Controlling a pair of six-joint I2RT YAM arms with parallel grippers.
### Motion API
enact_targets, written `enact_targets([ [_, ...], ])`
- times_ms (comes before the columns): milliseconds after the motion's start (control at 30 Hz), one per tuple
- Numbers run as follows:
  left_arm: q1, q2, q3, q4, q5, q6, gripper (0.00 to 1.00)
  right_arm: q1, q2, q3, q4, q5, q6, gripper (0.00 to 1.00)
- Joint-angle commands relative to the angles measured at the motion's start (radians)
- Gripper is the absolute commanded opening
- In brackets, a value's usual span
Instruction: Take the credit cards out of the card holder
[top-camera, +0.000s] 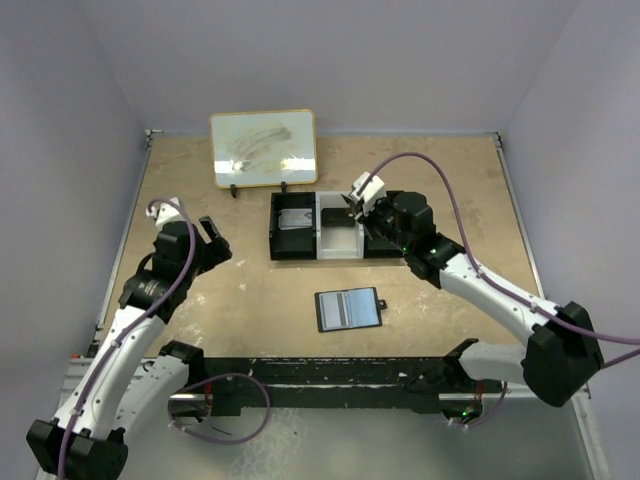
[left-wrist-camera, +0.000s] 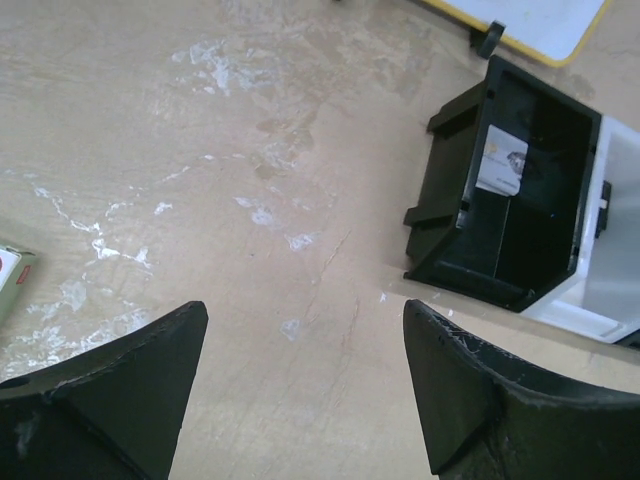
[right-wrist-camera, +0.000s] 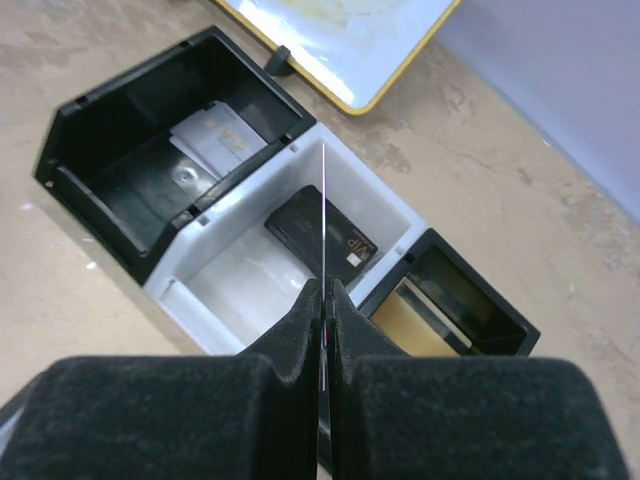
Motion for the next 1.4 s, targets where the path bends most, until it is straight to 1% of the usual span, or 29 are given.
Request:
enact_targets([
  [0, 0.008, -0.110, -0.019, 0.085, -0.009, 0.046, 0.77, 0.002, 0.097, 0.108, -0.019, 0.066, -0.145, 0.00],
  [100, 0.008, -0.137, -0.030, 0.100, -0.013, 0.046, 0.77, 0.003, 0.167, 0.144, -0.012, 0.097, -0.183, 0.00],
  [233, 0.008, -0.103, -0.016, 0.090, 0.013, 0.056, 0.78, 0.003, 0.252, 0.212, -0.024, 0.119, -0.239, 0.00],
  [367, 0.008, -0.086, -0.007, 0.085, 0.018, 0.059, 0.78, 0.004, 0.332, 0.281, -0.092, 0.060, -0.288, 0.00],
  [467, 0.008, -0.102, -0.010, 0.090, 0.017, 0.062, 0.78, 0.013, 0.393, 0.321, -0.126, 0.055, -0.307, 0.00],
  [733, 0.008, -0.120, -0.015, 0.092, 0.006, 0.059, 0.78, 0.054, 0.547, 0.428, -0.196, 0.159, -0.342, 0.00],
  [867, 0.008, -0.117, -0.016, 0.092, 0.009, 0.061, 0.77, 0.071, 0.590, 0.452, -0.195, 0.232, -0.384, 0.00],
  [1033, 0.008, -0.110, -0.015, 0.093, 0.016, 0.062, 0.77, 0.083, 0.627, 0.463, -0.181, 0.284, -0.446, 0.00],
  [1367, 0.008, -0.107, -0.016, 0.093, 0.027, 0.064, 0.77, 0.085, 0.687, 0.475, -0.142, 0.314, -0.564, 0.02],
])
